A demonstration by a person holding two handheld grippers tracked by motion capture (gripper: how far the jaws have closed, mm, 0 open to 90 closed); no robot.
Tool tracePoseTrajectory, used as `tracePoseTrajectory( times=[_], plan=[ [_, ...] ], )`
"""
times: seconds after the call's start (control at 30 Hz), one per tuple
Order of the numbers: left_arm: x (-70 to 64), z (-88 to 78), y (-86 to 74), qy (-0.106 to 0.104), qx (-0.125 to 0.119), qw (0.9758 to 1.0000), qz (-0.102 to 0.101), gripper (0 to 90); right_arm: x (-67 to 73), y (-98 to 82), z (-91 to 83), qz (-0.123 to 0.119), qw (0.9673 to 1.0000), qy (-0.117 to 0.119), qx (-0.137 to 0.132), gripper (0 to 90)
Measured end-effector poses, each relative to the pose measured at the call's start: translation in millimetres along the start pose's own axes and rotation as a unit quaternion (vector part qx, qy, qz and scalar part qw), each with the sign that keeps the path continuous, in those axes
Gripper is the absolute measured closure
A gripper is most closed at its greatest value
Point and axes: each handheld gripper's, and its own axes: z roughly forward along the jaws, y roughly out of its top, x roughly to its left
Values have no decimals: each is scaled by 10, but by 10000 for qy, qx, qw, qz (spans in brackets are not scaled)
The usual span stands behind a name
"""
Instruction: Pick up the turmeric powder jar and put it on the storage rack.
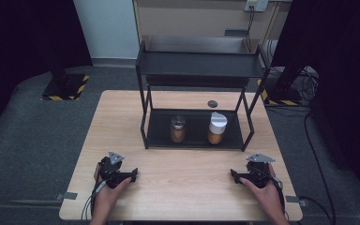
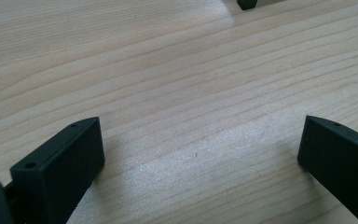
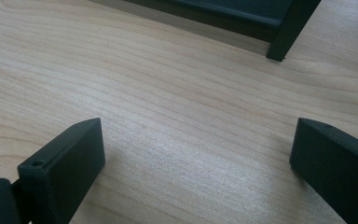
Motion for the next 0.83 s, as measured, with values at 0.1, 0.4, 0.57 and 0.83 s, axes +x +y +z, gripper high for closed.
tracePoseTrajectory(
  times=[0.1,0.4,0.57,0.83],
  plan=[
    [0,0,0,1,-1,10000,-1,0,12,4,4,-39,10000,-23,11,36],
    [-1,0,0,1,0,10000,0,0,12,3,4,-37,10000,-21,12,33],
    [-1,0,4,2,7,10000,-2,0,10,6,7,-47,10000,-9,19,26],
    [4,1,2,-9,1,10000,9,0,9,10,9,-54,10000,-4,27,22]
  ],
)
